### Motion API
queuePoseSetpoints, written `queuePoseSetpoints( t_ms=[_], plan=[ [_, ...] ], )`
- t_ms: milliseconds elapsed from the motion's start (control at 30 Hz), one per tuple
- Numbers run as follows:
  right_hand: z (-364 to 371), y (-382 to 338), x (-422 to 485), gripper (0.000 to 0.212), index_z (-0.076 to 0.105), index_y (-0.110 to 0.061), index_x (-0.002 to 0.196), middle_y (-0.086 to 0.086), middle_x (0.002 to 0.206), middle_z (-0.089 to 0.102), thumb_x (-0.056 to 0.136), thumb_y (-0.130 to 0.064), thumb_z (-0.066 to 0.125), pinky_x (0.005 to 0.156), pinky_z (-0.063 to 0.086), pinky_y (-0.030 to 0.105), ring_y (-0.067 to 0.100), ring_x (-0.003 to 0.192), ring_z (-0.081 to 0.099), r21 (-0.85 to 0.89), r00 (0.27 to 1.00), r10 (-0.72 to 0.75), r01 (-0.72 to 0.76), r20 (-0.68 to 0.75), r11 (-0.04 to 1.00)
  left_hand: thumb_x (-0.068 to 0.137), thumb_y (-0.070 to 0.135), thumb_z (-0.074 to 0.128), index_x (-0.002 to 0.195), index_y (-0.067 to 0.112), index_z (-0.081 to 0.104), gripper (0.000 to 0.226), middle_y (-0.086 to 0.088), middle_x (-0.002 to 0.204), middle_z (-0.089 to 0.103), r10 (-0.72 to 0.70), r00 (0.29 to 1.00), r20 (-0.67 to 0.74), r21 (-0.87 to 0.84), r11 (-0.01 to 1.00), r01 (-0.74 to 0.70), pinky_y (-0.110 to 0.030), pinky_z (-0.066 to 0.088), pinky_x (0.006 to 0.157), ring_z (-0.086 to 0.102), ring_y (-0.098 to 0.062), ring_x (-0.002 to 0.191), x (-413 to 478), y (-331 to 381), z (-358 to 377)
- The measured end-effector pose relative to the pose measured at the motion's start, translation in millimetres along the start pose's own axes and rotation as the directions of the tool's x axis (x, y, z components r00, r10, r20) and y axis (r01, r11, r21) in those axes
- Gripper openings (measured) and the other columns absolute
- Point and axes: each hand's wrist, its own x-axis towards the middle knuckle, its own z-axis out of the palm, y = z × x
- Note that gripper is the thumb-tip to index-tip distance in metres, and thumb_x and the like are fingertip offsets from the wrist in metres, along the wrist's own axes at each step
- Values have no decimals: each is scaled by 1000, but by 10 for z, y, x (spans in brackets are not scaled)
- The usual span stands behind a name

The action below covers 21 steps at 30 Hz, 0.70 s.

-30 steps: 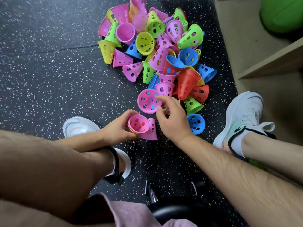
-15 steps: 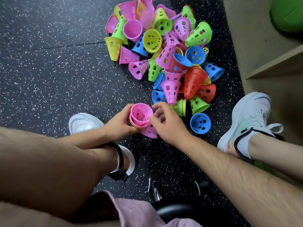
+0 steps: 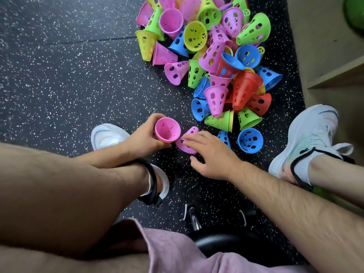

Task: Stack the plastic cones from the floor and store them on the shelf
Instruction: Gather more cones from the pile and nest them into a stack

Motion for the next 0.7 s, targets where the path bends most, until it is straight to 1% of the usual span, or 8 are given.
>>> queuePoseSetpoints(
  t_ms=[133, 200, 267, 333, 433, 533, 600, 700],
  plan=[
    [-25, 23, 29, 53, 55, -8, 139, 1, 147, 51, 89, -24, 60, 111, 40, 44, 23, 129, 46, 37, 994, 37, -33, -102, 999, 71, 11, 92, 130, 27, 47, 75, 14, 118, 65, -3, 1000, -2, 7, 1000, 3, -25, 50, 93, 64, -7, 109, 8, 10, 4],
    [-74, 38, 55, 59, 51, -6, 142, 4, 148, 47, 90, -30, 66, 113, 38, 43, 25, 131, 43, 11, 990, 74, -73, -123, 997, 72, 10, 92, 130, 27, 47, 75, 15, 118, 64, -6, 1000, 3, 6, 1000, 6, -24, 50, 93, 63, -6, 108, 13, 8, 4],
    [-117, 60, 78, 71, 45, -7, 145, 5, 148, 43, 87, -41, 71, 118, 32, 40, 23, 136, 38, 6, 979, 151, -152, -135, 988, 72, 9, 92, 132, 25, 47, 76, 13, 119, 65, -7, 1000, 13, 3, 1000, 7, -29, 51, 97, 64, -9, 110, 16, -4, 4],
    [-154, 85, 96, 75, 49, -6, 140, 7, 141, 46, 82, -43, 77, 117, 32, 36, 22, 132, 41, 56, 955, 204, -197, -216, 979, 72, 9, 91, 133, 24, 47, 77, 11, 120, 65, -9, 1000, 24, -2, 1000, 9, -33, 51, 99, 64, -12, 112, 18, -7, 3],
    [-212, 122, 129, 62, 58, -4, 125, 8, 124, 53, 79, -37, 83, 108, 38, 29, 21, 117, 50, 169, 899, 233, -181, -370, 969, 74, 11, 91, 132, 26, 46, 75, 11, 120, 65, -10, 999, 37, -4, 1000, 10, -32, 50, 98, 65, -12, 110, 29, 3, 10],
    [-286, 105, 155, 57, 60, -2, 120, 7, 119, 54, 81, -40, 80, 103, 35, 16, 15, 112, 51, 259, 845, 264, -155, -465, 953, 75, 10, 89, 131, 29, 46, 74, 13, 118, 65, -6, 998, 55, -10, 1000, 6, -26, 50, 94, 64, -10, 108, 26, 34, 22],
    [-315, 67, 154, 59, 61, -3, 122, 4, 120, 54, 85, -47, 72, 103, 32, 10, 8, 112, 48, 291, 840, 264, -133, -475, 948, 75, 10, 89, 131, 29, 47, 72, 14, 117, 66, 2, 997, 79, -13, 1000, -1, -27, 51, 94, 65, -9, 108, 29, 48, 26],
    [-303, 3, 149, 61, 60, -5, 126, 3, 122, 57, 89, -53, 62, 105, 38, 20, 12, 115, 51, 278, 879, 222, -107, -423, 955, 72, 21, 91, 130, 35, 48, 73, 15, 116, 68, 17, 992, 125, -26, 1000, -13, -34, 53, 98, 67, -10, 109, 37, 65, 42]
  ],
)
